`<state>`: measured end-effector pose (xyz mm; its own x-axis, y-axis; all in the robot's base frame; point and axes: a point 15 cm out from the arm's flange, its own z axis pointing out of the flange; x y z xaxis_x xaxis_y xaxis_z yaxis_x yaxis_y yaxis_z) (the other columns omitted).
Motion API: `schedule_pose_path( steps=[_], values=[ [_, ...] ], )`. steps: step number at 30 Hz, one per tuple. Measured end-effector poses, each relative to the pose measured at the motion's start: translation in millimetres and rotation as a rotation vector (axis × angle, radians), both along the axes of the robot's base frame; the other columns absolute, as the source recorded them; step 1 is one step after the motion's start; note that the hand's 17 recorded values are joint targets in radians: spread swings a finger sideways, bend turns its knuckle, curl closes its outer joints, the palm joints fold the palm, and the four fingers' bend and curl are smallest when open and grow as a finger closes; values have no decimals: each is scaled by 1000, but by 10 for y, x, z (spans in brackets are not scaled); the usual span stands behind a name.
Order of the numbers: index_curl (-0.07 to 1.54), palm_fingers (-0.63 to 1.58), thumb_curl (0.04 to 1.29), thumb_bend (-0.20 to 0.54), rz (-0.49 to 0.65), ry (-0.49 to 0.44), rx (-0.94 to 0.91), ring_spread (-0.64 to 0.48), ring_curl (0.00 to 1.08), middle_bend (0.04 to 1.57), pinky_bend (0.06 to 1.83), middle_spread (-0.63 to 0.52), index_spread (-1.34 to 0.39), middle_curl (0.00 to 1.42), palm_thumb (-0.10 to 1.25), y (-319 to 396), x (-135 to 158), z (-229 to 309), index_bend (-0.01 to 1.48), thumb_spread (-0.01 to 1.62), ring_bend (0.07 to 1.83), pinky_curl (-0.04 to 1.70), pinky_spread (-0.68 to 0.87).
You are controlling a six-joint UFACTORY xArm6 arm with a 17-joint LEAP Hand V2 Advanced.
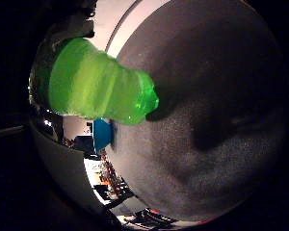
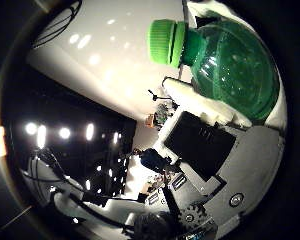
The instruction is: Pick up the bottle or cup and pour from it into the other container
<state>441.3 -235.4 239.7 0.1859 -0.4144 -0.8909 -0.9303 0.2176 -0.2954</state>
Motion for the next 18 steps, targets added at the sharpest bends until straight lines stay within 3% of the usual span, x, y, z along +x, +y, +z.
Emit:
schedule_pose_path(
  steps=[7,18],
  values=[
    [867,1106,886,-17,19,13,-90,-175,677,1389,1432,-92,-202,744,1159,35,-62,353,1166,339,1453,649,-174],
    [864,1112,944,-18,75,7,-250,-172,682,1386,1334,-90,-201,748,1152,374,-112,1031,1170,251,1455,785,-189]
  ],
)
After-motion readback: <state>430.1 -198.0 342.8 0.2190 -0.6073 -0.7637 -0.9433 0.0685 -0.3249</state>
